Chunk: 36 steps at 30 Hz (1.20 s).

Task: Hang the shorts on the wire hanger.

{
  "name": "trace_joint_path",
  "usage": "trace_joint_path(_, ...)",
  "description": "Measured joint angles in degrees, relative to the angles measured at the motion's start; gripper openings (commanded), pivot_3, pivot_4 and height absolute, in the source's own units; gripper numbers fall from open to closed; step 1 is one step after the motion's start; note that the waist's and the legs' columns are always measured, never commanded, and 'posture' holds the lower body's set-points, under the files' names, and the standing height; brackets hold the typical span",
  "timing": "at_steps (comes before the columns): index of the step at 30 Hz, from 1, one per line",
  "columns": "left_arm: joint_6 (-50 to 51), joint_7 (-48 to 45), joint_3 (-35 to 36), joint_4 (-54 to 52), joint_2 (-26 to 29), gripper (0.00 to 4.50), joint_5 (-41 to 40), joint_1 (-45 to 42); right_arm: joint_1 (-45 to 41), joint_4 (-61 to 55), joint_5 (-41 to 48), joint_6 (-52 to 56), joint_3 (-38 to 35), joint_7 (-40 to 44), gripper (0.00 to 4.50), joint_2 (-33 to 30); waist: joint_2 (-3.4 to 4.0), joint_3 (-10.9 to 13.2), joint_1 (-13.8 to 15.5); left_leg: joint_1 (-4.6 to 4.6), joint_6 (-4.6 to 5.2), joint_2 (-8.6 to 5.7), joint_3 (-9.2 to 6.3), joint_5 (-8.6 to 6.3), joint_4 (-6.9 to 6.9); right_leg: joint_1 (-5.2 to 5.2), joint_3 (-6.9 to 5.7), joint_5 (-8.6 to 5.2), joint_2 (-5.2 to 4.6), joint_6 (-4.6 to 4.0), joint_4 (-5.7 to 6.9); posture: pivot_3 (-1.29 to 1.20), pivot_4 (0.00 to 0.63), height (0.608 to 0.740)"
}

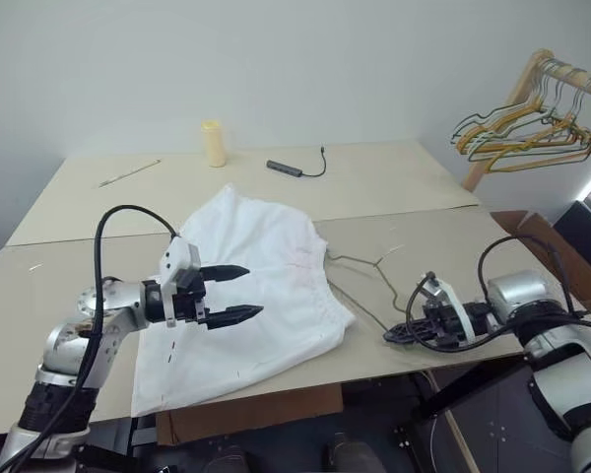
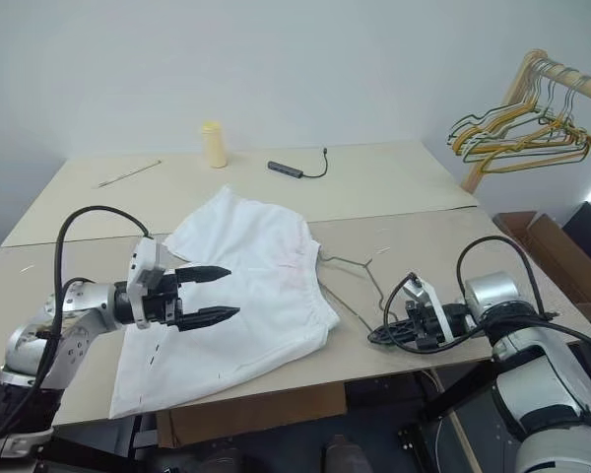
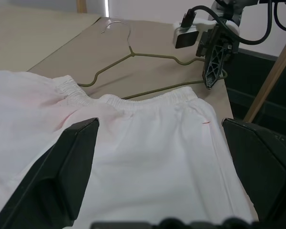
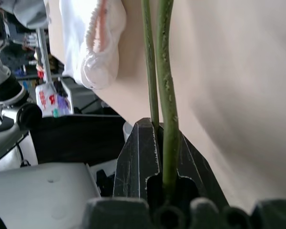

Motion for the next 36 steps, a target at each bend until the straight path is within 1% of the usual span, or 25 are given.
trace_joint_path(4, 0.0, 0.2, 0.0, -0.9, 0.0, 4.47, 0.0, 0.1, -4.1, 3.3, 1.0, -2.1, 3.6, 0.1, 0.0, 0.2, 0.01, 0.0, 0.0, 0.07, 0.0, 0.01, 0.01, 0.0, 0.01, 0.02, 0.0, -0.01, 0.01, 0.0, 0.06, 0.0, 0.0, 0.74)
trace_joint_path(9, 0.0, 0.6, 0.1, -0.9, 0.1, 4.47, 0.0, 0.3, -9.7, 13.9, -0.9, -4.6, 4.1, 0.1, 0.0, 4.6, 0.01, 0.0, 0.1, 0.02, 0.0, 0.0, 0.0, 0.0, 0.01, 0.0, 0.01, 0.0, 0.01, -0.01, 0.06, 0.01, 0.0, 0.74)
trace_joint_path(12, 0.0, 0.7, 0.1, -1.0, 0.1, 4.47, 0.0, 0.5, -10.4, 17.0, -2.4, -5.8, 4.1, 0.1, 0.0, 5.9, 0.01, 0.0, 0.8, -0.01, 0.0, 0.0, 0.01, 0.0, 0.01, -0.04, 0.01, 0.0, 0.01, -0.01, 0.07, 0.02, 0.0, 0.74)
trace_joint_path(18, 0.0, 1.0, 0.1, -1.1, 0.2, 4.47, 0.0, 1.3, -10.7, 17.9, -1.0, -5.9, 4.3, 0.2, 0.0, 6.4, 0.02, 0.0, 1.7, 0.02, 0.0, 0.0, 0.01, 0.0, 0.03, -0.03, 0.0, 0.0, 0.01, -0.02, 0.13, 0.02, 0.0, 0.74)
trace_joint_path(22, 0.0, 1.2, 0.1, -1.3, 0.2, 4.47, 0.0, 1.3, -12.7, 24.2, -3.9, -6.4, -0.7, 0.2, 0.0, 9.7, 0.03, 0.0, 1.8, 0.0, 0.0, 0.0, 0.02, 0.0, 0.04, -0.05, 0.0, 0.0, 0.01, -0.03, 0.13, 0.02, 0.0, 0.74)
trace_joint_path(26, 0.0, 1.3, 0.1, -1.4, 0.1, 4.47, 0.0, 1.3, -13.2, 26.6, -7.4, -7.4, -5.2, 0.2, 0.0, 10.9, 0.03, 0.0, 2.0, -0.02, 0.0, 0.0, 0.02, 0.0, 0.04, -0.06, 0.0, 0.0, 0.01, -0.02, 0.13, 0.02, 0.0, 0.74)
trace_joint_path(28, 0.0, 1.3, 0.1, -1.5, 0.1, 4.47, 0.0, 1.3, -13.2, 27.8, -8.6, -8.6, -8.9, -0.5, 0.0, 11.3, 0.03, 0.0, 2.3, -0.02, 0.0, 0.0, 0.02, 0.0, 0.05, -0.06, 0.0, 0.0, 0.01, -0.03, 0.14, 0.01, 0.0, 0.74)
trace_joint_path(29, 0.0, 1.4, 0.1, -1.5, 0.1, 4.47, 0.0, 1.3, -13.2, 28.4, -8.6, -9.8, -12.7, -1.9, 0.0, 11.3, 0.03, 0.0, 2.4, -0.01, 0.0, 0.0, 0.02, 0.0, 0.05, -0.04, 0.0, 0.0, 0.01, -0.03, 0.14, 0.01, 0.0, 0.74)
trace_joint_path(33, -0.2, 1.6, 0.1, -1.5, 0.1, 4.47, 0.1, 1.5, -13.0, 28.0, -10.8, -14.9, -18.0, -3.1, 0.0, 11.2, 0.03, 0.0, 2.4, -0.01, -0.01, 0.0, 0.02, 0.0, 0.05, -0.05, 0.0, 0.0, 0.01, -0.02, 0.13, 0.0, 0.0, 0.74)
trace_joint_path(36, -0.2, 1.7, 0.1, -1.6, -0.1, 4.47, 0.1, 1.6, -12.3, 26.2, -12.7, -19.9, -21.1, -6.2, 0.0, 11.3, 0.04, 0.0, 2.4, -0.02, -0.01, 0.0, 0.03, 0.0, 0.05, -0.05, 0.0, 0.0, 0.01, -0.02, 0.13, -0.01, 0.0, 0.74)
